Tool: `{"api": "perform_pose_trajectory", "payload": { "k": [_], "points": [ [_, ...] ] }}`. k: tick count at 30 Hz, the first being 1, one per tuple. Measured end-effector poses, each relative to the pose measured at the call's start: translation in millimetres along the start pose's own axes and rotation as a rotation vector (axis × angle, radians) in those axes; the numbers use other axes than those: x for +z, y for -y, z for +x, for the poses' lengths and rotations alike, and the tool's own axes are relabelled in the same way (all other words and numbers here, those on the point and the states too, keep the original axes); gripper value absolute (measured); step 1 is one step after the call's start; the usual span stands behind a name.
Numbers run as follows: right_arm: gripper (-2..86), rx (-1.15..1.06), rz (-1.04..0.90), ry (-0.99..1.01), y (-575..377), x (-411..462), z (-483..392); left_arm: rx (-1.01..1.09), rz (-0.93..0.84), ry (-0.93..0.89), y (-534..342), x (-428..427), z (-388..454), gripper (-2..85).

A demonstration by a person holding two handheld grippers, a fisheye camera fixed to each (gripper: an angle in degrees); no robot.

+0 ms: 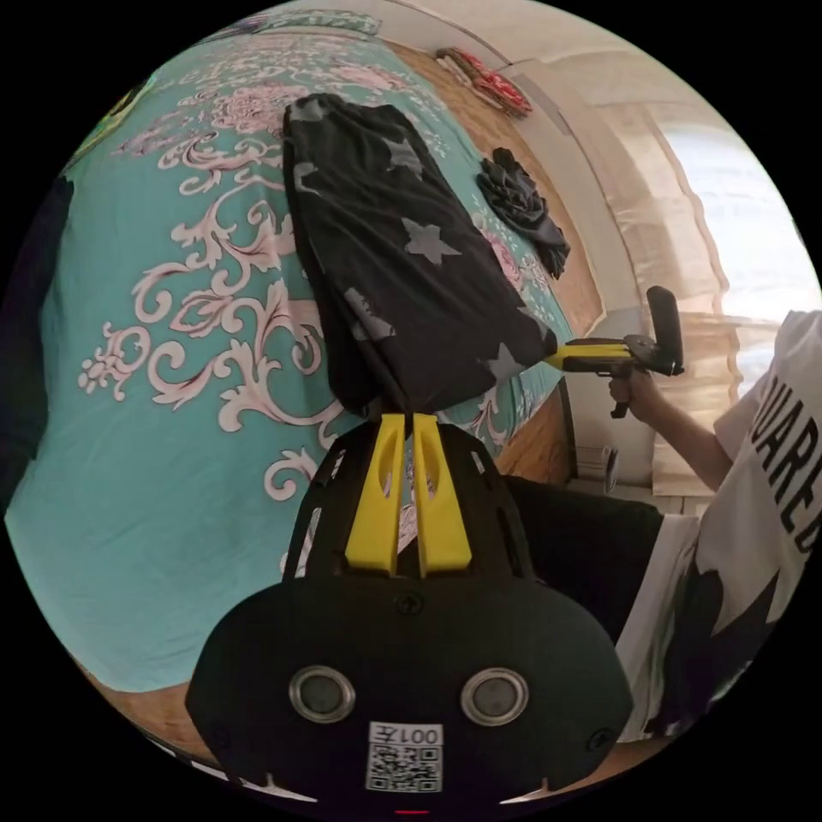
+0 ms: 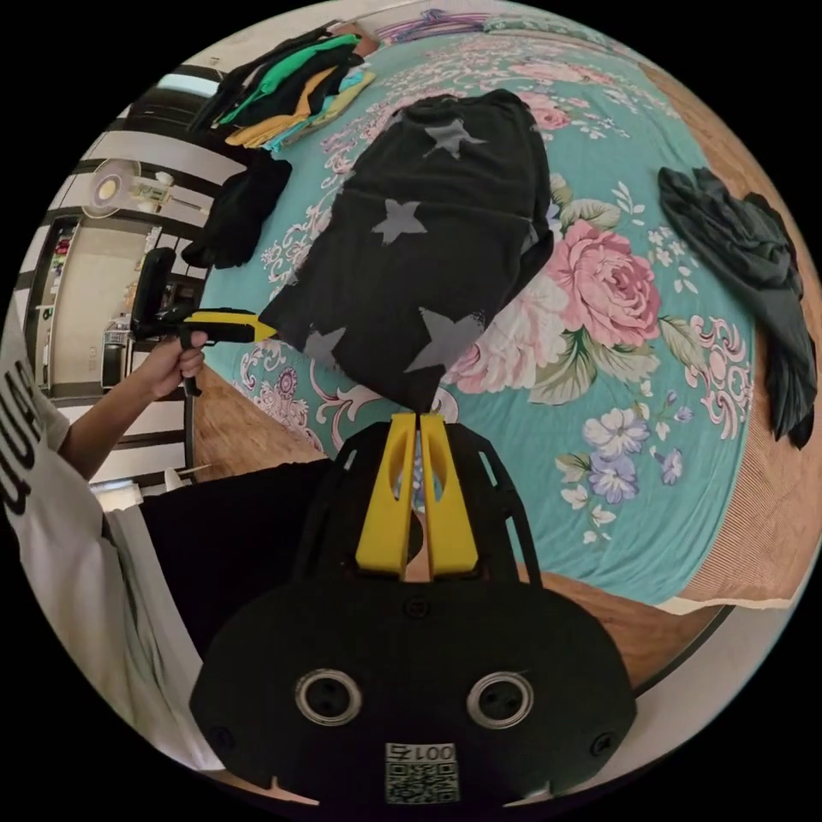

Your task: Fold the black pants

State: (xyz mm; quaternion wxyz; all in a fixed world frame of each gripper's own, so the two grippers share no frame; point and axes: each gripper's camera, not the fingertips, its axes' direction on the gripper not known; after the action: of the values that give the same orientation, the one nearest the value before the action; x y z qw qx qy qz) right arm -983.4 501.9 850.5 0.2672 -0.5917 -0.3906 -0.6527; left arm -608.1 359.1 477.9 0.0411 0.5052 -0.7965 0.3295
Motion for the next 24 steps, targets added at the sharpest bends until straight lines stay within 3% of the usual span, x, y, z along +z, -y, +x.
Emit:
{"api": "perform_pose_trajectory", "payload": {
  "k": [10,15,19,21,24],
  "points": [
    [0.1,-0.11,-0.063,-0.044,-40,36,-20,-0.002,-0.05,0.009,-52,24,-19,-0.9],
    [0.1,-0.082,-0.113,0.075,-65,34,-20,0.017,-0.149,-0.072,-81,31,-12,-0.8],
    [0.1,-0.118,-0.273,0.19,-91,41,-34,-0.022,-0.258,-0.188,-107,31,2,-0.8],
    [0.1,-0.141,-0.255,0.223,-82,27,-37,-0.014,-0.208,-0.209,-96,11,3,-0.8],
    [0.2,-0.235,-0.07,0.157,-34,-14,-32,0.064,-0.061,-0.167,-42,-29,-10,-0.8]
  ]
}}
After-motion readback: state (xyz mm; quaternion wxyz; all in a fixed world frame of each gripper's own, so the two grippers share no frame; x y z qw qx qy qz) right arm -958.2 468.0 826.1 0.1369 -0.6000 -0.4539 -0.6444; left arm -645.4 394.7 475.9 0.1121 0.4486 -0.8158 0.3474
